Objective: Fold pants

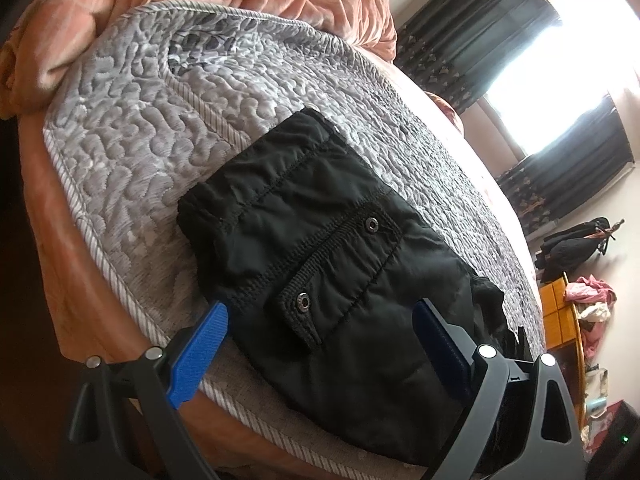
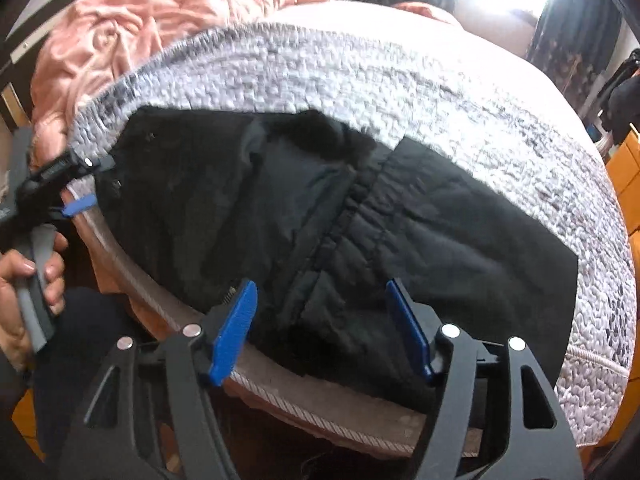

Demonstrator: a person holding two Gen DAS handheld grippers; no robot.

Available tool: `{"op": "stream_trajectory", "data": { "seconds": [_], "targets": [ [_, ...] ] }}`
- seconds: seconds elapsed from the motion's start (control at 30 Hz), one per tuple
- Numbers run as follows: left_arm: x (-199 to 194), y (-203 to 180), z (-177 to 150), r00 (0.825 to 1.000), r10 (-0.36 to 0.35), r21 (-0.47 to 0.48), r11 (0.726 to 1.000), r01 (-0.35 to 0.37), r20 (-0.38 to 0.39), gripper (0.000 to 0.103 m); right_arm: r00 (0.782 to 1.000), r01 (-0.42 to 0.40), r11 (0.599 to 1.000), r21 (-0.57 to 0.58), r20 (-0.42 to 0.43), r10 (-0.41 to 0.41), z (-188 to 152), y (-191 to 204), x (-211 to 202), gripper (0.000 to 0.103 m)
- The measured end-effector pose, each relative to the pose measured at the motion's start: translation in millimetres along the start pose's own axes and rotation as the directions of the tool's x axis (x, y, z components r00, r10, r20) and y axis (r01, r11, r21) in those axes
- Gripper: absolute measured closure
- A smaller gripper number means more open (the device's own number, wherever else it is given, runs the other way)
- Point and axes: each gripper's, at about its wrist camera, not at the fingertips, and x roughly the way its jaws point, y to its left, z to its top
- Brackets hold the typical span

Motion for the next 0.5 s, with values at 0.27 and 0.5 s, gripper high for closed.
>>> {"op": "stream_trajectory", "data": {
  "seconds": [0.27,0.5],
  "targets": [
    [-1.9,7.9,2.2,1.000,-0.009,-0.018,1.000,0.009,-0.001,0.009,0.986,-0.078,0.992,0.103,-0.137,0.092,-20.0,-14.2,32.4,0.092],
    [-0.6,11.1,3.1,1.000,-0.016,-0.031,0.999,0.015,-0.004,0.009,0.988,-0.138,0.988,0.068,-0.060,0.142,-13.2,2.0,-4.9,0.097]
  ]
}}
